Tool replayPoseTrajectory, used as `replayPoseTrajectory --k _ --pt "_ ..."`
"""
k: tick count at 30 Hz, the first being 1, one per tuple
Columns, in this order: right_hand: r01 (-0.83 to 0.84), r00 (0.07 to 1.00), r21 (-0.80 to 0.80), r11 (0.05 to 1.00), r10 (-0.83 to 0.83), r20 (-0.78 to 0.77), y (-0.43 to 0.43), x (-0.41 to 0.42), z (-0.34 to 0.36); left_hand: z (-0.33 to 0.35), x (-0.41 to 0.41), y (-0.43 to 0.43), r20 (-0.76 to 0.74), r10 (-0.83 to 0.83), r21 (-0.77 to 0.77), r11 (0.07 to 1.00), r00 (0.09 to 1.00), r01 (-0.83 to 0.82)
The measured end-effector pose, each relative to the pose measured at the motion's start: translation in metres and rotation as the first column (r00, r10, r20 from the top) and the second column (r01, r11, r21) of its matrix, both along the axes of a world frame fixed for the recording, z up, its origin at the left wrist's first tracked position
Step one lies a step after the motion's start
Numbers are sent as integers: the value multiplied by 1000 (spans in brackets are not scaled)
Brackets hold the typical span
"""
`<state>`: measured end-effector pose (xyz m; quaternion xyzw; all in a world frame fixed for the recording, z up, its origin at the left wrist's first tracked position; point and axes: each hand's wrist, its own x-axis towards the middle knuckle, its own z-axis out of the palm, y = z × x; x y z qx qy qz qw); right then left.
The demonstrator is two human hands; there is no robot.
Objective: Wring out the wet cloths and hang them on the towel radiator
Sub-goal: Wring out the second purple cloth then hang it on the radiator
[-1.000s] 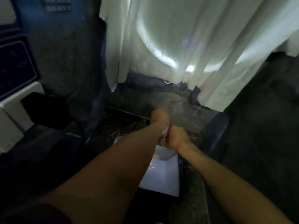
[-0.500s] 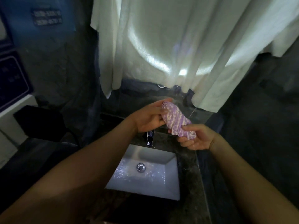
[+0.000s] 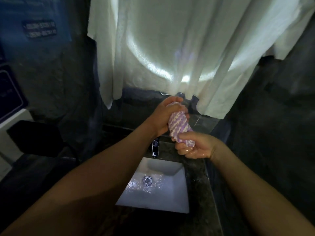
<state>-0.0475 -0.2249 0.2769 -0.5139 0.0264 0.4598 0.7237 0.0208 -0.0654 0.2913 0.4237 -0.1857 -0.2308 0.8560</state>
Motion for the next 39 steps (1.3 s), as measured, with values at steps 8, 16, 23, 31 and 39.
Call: replayPoseTrajectory --k 8,16,23,31,39 --pt "263 958 -622 737 -125 258 31 3 3 -14 4 -10 141 322 439 827 936 -351" --pt "367 913 -711 600 -84 400 45 5 -35 -42 6 -15 470 282 678 491 837 -546" --pt "357 915 -717 599 -70 397 44 7 -39 -50 7 -14 419 317 678 514 851 -526" --pt "336 924 -734 590 -58 377 45 4 -39 -56 6 -7 265 359 600 665 895 -445" --pt "248 955 -638 729 -73 287 34 2 -30 -50 6 -7 271 392 604 642 879 -472"
